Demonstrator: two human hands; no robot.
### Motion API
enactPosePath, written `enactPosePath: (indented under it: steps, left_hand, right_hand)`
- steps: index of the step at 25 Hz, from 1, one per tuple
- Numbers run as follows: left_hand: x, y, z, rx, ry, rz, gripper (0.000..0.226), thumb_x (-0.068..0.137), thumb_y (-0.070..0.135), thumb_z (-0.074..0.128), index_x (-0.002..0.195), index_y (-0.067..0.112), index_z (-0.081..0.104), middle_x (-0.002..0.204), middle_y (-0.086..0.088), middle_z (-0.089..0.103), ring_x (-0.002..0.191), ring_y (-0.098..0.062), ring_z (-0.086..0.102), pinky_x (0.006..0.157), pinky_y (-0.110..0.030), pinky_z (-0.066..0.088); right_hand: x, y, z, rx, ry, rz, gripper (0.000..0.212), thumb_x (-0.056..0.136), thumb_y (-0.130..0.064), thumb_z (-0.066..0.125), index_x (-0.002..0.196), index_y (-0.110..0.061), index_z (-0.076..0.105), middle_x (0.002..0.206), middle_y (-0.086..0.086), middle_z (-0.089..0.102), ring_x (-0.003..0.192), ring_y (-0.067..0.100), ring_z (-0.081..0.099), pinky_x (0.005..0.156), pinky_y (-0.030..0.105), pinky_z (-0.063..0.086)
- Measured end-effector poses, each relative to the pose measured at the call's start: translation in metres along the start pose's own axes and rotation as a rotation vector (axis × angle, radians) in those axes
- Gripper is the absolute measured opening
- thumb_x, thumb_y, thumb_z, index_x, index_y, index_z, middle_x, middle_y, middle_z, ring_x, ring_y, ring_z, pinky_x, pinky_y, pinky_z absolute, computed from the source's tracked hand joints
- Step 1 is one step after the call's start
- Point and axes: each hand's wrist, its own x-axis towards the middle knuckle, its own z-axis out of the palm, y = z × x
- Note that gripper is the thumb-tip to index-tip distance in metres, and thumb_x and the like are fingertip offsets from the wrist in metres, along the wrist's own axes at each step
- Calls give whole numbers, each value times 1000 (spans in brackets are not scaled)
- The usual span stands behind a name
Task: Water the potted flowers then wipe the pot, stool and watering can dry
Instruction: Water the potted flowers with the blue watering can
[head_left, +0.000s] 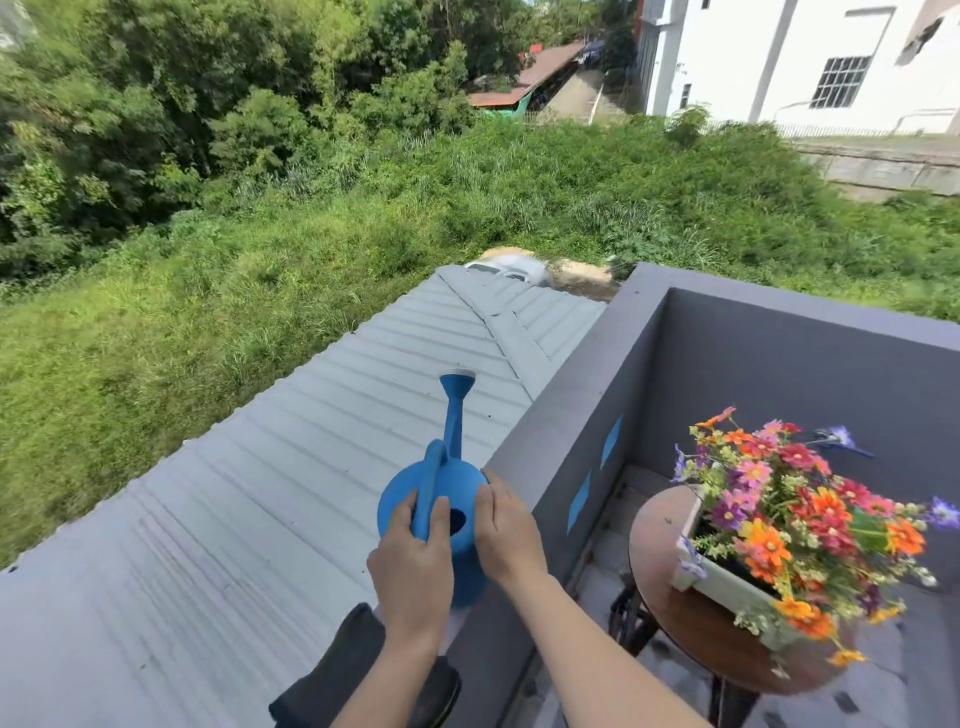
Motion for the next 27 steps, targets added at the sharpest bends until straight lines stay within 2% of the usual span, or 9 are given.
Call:
enactPosePath:
  steps: [4, 6, 9, 12, 15, 18, 22, 25, 27]
  left_hand:
    - [9, 22, -5, -29, -120, 85, 23, 92, 26, 57, 108, 13, 67, 75, 14, 63, 71, -4, 59, 62, -5, 42]
    - [14, 41, -5, -48, -193, 155, 22, 91, 26, 59, 106, 14, 69, 78, 11, 68, 76, -4, 62, 65, -7, 43]
    - [25, 76, -2, -60, -314, 277, 12, 87, 27, 62, 88, 33, 72, 70, 14, 73, 77, 0, 66, 74, -14, 48]
    - [26, 122, 4, -40, -413, 430, 25, 85, 27, 65, 67, 44, 65, 63, 26, 69, 69, 8, 63, 68, -14, 47]
    - [28, 161, 12, 7, -502, 537, 22, 83, 26, 67, 69, 43, 65, 61, 19, 70, 62, 12, 61, 62, -11, 44]
    - [30, 194, 17, 92, -586, 665, 2, 78, 30, 73, 77, 28, 74, 65, 10, 73, 58, 6, 61, 61, -15, 46]
    - [23, 240, 27, 305, -589, 887, 19, 75, 29, 77, 91, 19, 75, 63, 1, 68, 51, 3, 59, 46, -8, 37]
    - [17, 256, 35, 475, -597, 1072, 27, 79, 31, 73, 97, 12, 76, 71, -11, 73, 67, -28, 67, 54, -25, 45]
    - [14, 261, 39, 527, -600, 1148, 29, 81, 31, 71, 99, 9, 75, 74, -11, 74, 68, -30, 68, 60, -32, 52]
  right_hand:
    - [-7, -6, -13, 129, 142, 20, 53, 101, -40, 20, 148, -19, 31, 150, -3, 42, 136, 15, 39, 109, 30, 32]
    - [-11, -12, -28, 184, 231, 8, 54, 101, -39, 21, 151, -18, 26, 155, -3, 34, 140, 14, 33, 110, 22, 25]
    - [-14, -22, -62, 163, 372, -81, 57, 101, -40, 25, 151, -14, 20, 159, -2, 24, 145, 10, 21, 107, 11, 13]
    - [-21, -27, -101, 20, 509, -255, 72, 94, -56, 19, 151, -11, 20, 158, -3, 20, 146, 9, 14, 113, 14, 8]
    - [-29, -31, -135, -108, 561, -324, 86, 88, -66, 9, 150, -9, 23, 159, 2, 20, 147, 13, 12, 116, 21, 9]
    - [-37, -39, -159, -194, 601, -330, 87, 87, -67, 9, 149, -8, 25, 160, 7, 20, 148, 18, 11, 118, 28, 9]
    - [-50, -45, -175, -252, 566, -323, 87, 86, -65, 10, 152, -9, 17, 162, 4, 12, 149, 17, 3, 120, 29, 5]
    - [-55, -42, -179, -260, 532, -310, 88, 84, -66, 9, 152, -11, 14, 163, 2, 7, 149, 16, 2, 119, 27, 3]
    - [-57, -41, -181, -253, 516, -305, 88, 84, -67, 9, 152, -11, 14, 162, 3, 9, 149, 17, 4, 119, 27, 4]
